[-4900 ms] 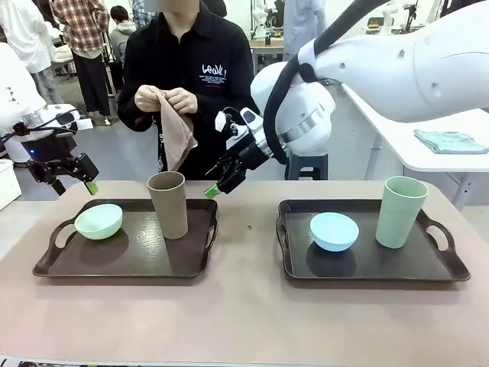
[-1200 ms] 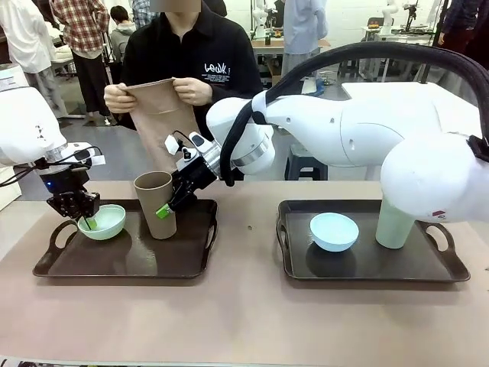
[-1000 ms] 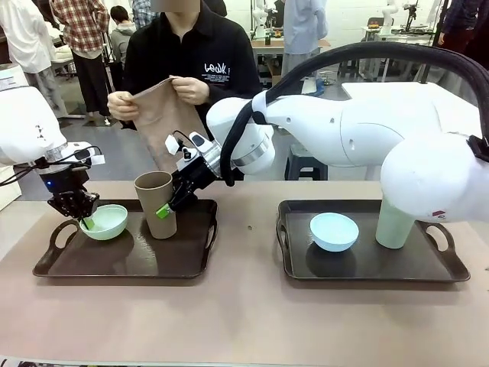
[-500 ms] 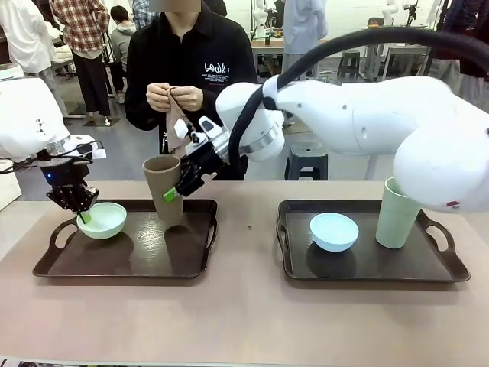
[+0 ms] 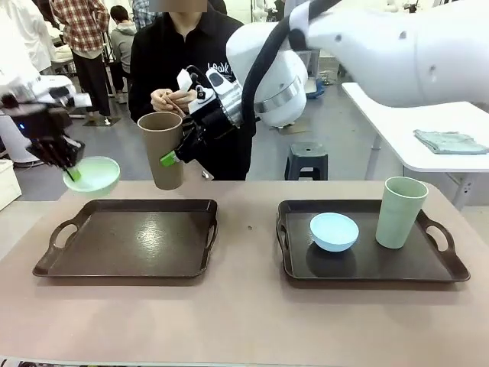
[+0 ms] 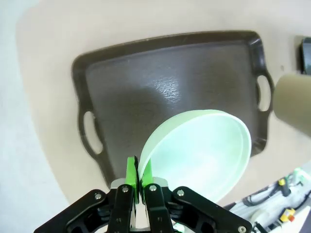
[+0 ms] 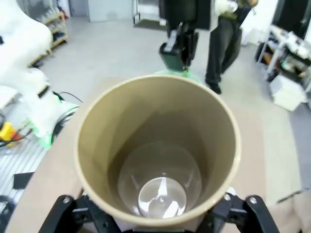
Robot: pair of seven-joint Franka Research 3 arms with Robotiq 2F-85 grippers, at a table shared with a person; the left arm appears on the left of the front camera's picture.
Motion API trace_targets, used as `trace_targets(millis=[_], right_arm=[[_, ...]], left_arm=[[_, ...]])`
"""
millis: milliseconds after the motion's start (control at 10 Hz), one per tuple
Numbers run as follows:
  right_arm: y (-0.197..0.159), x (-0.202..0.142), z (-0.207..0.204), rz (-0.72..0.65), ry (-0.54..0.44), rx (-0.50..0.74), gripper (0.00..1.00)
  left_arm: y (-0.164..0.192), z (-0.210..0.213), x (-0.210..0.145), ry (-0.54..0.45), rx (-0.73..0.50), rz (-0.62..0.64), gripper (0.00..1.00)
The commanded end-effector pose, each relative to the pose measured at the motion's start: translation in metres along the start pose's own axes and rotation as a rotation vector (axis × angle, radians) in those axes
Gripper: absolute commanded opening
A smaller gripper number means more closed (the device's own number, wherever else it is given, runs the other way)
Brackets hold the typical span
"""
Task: Set up a tray with a mat and arrange the tableware.
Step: Pick up the Picnic Bowl and Reusable plastic cup from the Handle tray in front of the human's position and hold them in the air, then place the Picnic Bowl and Reusable plastic cup back onto the Handle tray in front of the human's position.
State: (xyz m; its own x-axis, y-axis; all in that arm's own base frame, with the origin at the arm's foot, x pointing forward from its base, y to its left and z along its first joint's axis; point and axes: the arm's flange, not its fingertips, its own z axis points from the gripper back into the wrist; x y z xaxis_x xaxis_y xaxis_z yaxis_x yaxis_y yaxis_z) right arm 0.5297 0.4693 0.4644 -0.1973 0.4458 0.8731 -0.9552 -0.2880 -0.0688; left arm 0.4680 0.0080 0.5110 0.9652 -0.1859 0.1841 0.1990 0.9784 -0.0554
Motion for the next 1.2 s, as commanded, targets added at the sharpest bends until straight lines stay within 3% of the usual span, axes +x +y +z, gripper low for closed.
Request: trace_targets(millis=[0, 300, 400, 1100], right_arm=[[0.041, -0.004, 0.012, 0.019, -0.022, 0.001, 0.76], [0.060, 0.002, 0.021, 0.035, 0.017, -0.015, 0.76], [0.037, 0.013, 0.009, -0.001, -0.005, 0.002, 0.76], [0.037, 0.013, 0.009, -0.001, -0.005, 0.002, 0.76]], left_arm=[[-0.002, 0.035, -0.016, -0.076, 0.002, 0.029, 0.00], [-0.005, 0.056, -0.027, -0.126, -0.012, 0.063, 0.00], [-0.002, 0.064, -0.021, -0.111, 0.015, 0.015, 0.00], [-0.002, 0.064, -0.021, -0.111, 0.015, 0.015, 0.00]])
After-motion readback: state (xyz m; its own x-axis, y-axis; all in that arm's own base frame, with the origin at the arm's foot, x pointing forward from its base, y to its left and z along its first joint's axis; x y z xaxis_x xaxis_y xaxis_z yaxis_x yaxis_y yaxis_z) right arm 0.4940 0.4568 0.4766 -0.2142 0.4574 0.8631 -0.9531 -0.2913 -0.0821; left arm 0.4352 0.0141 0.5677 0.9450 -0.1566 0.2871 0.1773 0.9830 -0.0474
